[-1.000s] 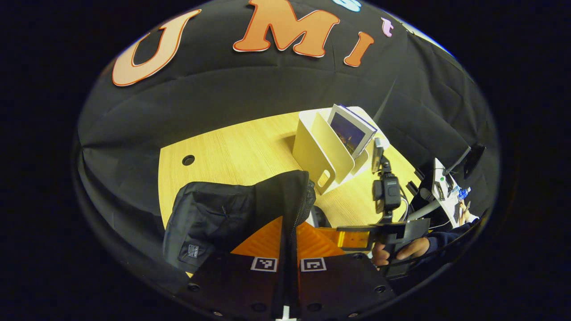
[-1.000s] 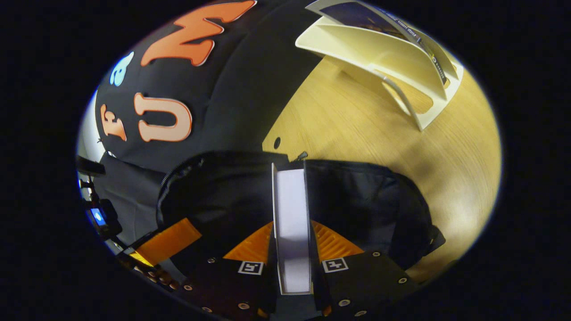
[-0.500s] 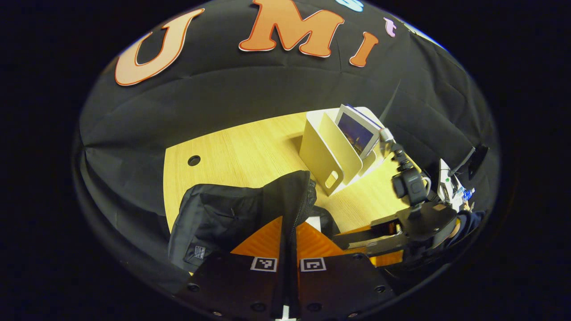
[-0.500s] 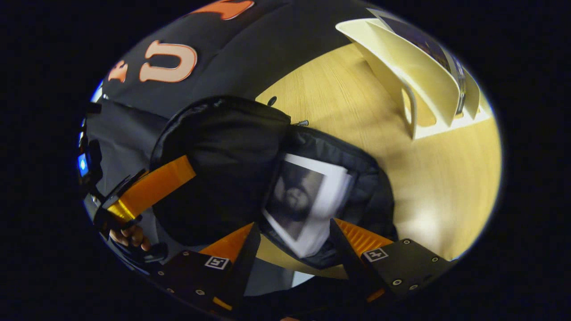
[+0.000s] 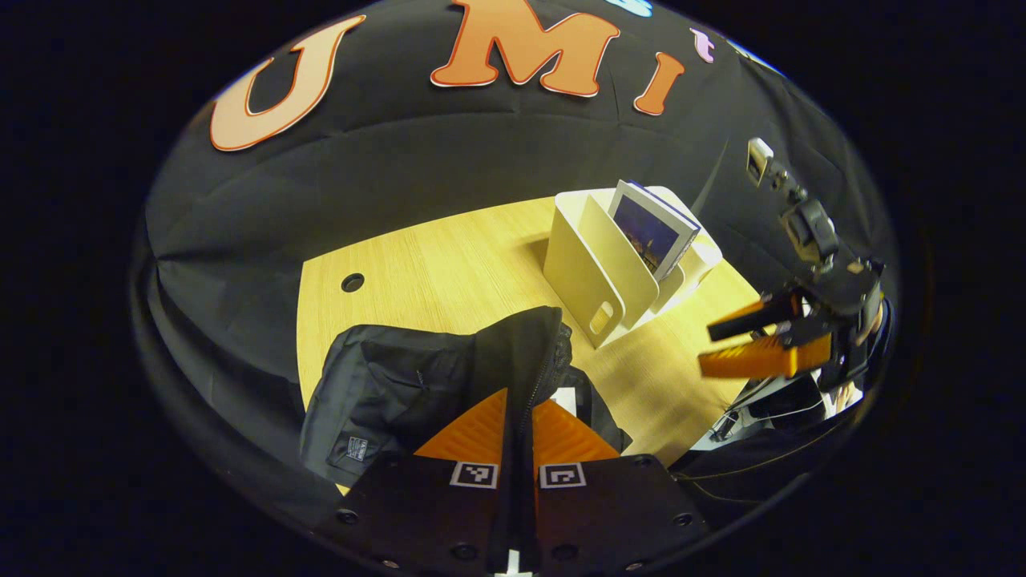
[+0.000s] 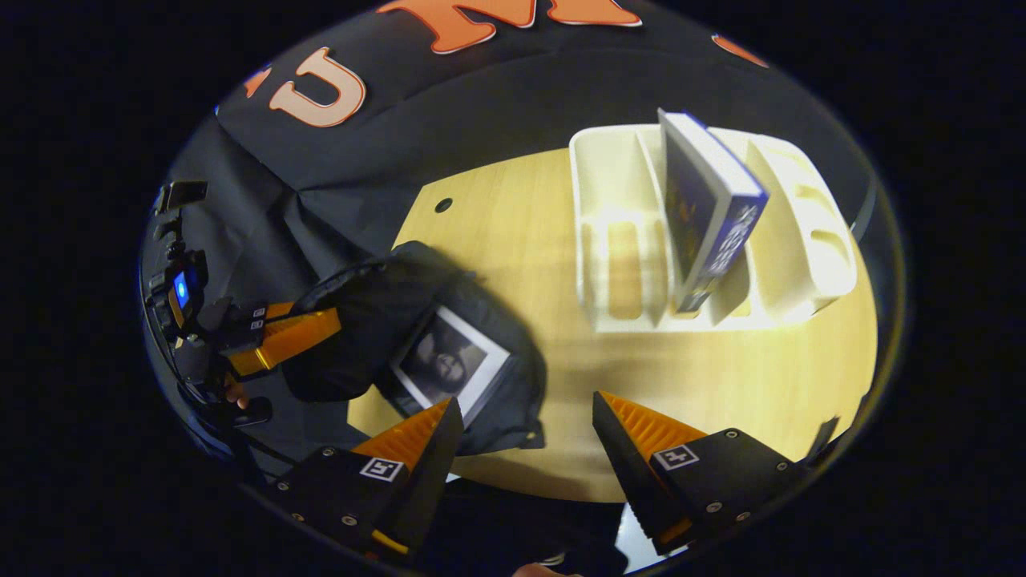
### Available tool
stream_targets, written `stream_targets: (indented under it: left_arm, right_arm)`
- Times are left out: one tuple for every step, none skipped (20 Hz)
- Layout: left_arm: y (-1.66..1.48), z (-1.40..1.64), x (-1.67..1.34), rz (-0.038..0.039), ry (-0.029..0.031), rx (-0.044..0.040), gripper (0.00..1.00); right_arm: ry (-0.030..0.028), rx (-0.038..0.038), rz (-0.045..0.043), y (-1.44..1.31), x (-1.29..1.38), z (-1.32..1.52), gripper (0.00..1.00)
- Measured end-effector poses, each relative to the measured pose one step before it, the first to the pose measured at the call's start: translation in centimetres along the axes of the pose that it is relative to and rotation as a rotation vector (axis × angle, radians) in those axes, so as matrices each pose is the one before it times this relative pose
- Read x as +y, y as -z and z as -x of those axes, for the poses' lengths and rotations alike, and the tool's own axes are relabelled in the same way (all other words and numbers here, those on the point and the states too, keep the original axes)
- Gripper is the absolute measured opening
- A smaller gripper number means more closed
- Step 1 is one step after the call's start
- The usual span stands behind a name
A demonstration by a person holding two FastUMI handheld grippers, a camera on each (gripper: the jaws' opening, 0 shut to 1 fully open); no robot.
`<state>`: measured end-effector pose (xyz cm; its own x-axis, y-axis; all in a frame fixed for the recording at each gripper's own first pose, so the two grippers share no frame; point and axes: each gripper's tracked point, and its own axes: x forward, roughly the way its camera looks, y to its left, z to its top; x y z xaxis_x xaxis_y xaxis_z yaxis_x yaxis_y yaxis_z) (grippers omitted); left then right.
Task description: Open the schoolbag, grab two books from the bookshelf and put them into the schoolbag.
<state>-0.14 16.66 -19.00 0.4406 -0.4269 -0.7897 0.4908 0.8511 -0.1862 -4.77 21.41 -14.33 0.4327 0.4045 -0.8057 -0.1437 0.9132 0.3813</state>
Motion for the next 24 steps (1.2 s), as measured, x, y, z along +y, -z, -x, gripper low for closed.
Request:
stream_targets:
  left_arm:
    - [0.03,-0.098,-0.243,0.00787,-0.00071,0.00303,0.05]
    - [0.103,-0.157,-0.048,0.0076,-0.00135,0.00572,0.05]
    - [-0.022,0.016,0.194,0.00358,-0.00619,0.00156,0.05]
    - [0.141,-0.054,0.044,0.00398,-0.00821,0.00328,0.05]
    - [-0.073,-0.045,0.065,0.00447,-0.00916,0.00167,0.05]
    - [0.051,0.118,0.033,0.00501,-0.00713,0.00334,0.05]
    - [-0.033,0.093,-0.014,0.00616,-0.00706,0.00195,0.05]
    - [0.059,-0.157,-0.046,0.00937,-0.00556,0.00267,0.05]
    - [-0.017,-0.137,-0.073,0.01273,-0.00569,0.00291,0.05]
    - [0.098,-0.071,-0.142,0.01282,-0.00582,0.00129,0.05]
    - [-0.018,-0.152,-0.04,0.01634,-0.00615,0.0016,0.05]
    - [0.083,-0.111,0.007,0.0172,-0.00781,0.00218,0.05]
    - [-0.036,0.014,0.041,0.01584,-0.01133,0.00114,0.05]
    - [0.003,-0.325,0.018,0.01199,-0.01097,0.00235,0.05]
    - [-0.038,-0.009,-0.084,0.01051,-0.0114,0.00098,0.05]
    - [0.217,0.014,0.136,0.01165,-0.0081,0.00382,0.05]
    - [0.13,-0.143,-0.083,0.01188,-0.00715,0.00499,0.05]
    - [0.148,-0.096,-0.155,0.01326,-0.00674,0.00635,0.05]
    - [0.07,-0.061,-0.08,0.01318,-0.00619,0.00805,0.05]
    - [0.218,-0.087,0.008,0.01236,-0.0078,0.00665,0.05]
    - [-0.063,-0.167,-0.146,0.00668,-0.00683,0.0049,0.05]
    - [0.033,-0.006,-0.084,0.00834,-0.00749,0.00364,0.05]
    - [0.134,-0.024,-0.067,0.00795,-0.00556,0.00488,0.05]
    - [0.024,-0.097,-0.141,0.00931,-0.00593,0.00313,0.05]
  right_arm:
    - [0.02469,0.00374,0.01484,-1.275,-1.315,1.07,0.97]
    - [0.03241,0.00314,0.00904,-1.204,-1.461,0.927,0.97]
    - [0.02144,-0.00302,0.01501,-1.233,-1.373,0.748,0.97]
    - [0.02393,-0.00223,0.01,-1.3,-1.415,0.604,0.97]
    - [0.02042,0.00029,0.01031,-1.162,-1.119,0.492,0.97]
    - [0.01793,-0.00159,0.00128,-1.371,-1.112,0.463,0.97]
    - [0.01398,0.00185,-0.0009,-1.368,-0.862,0.157,0.97]
    - [0.00404,0.00797,-0.00436,-1.151,-0.621,-0.049,0.97]
    - [-0.00075,0.01093,-0.00816,-1.0,-0.503,-0.151,1.0]
    - [-0.00421,0.01426,-0.00534,-1.057,-0.553,-0.474,0.97]
    - [-0.00457,0.01685,-0.00441,-0.893,-0.528,-0.734,0.97]
    - [-0.00013,0.01981,-0.00498,-0.57,-0.506,-0.897,0.97]
    - [0.00266,0.01846,-0.00302,-0.556,-0.414,-1.031,0.97]
    - [0.00871,0.01933,-0.00115,-0.625,-0.664,-1.141,0.97]
    - [0.00324,0.01902,-0.00423,-0.545,-0.377,-1.125,0.97]
    - [-0.00512,0.0188,-0.0057,-0.426,-0.138,-0.903,0.96]
    - [-0.00687,0.01448,-0.00699,-0.431,0.013,-0.965,0.94]
    - [-0.00832,0.01523,-0.00196,-0.268,-0.042,-0.831,0.94]
    - [-0.0001,0.01007,-0.0013,-0.204,-0.084,-0.784,0.89]
    - [-0.00152,0.01167,-0.00054,-0.319,-0.061,-0.554,0.86]
    - [-0.00415,0.0125,-0.00013,-0.217,0.02,-0.435,0.77]
    - [-0.00075,0.01081,0.00574,-0.044,-0.037,-0.566,0.73]
    - [0.00449,0.00434,0.00505,-0.125,-0.203,-0.468,0.63]
    - [0.01006,0.00538,0.00103,-0.055,-0.121,-0.542,0.56]
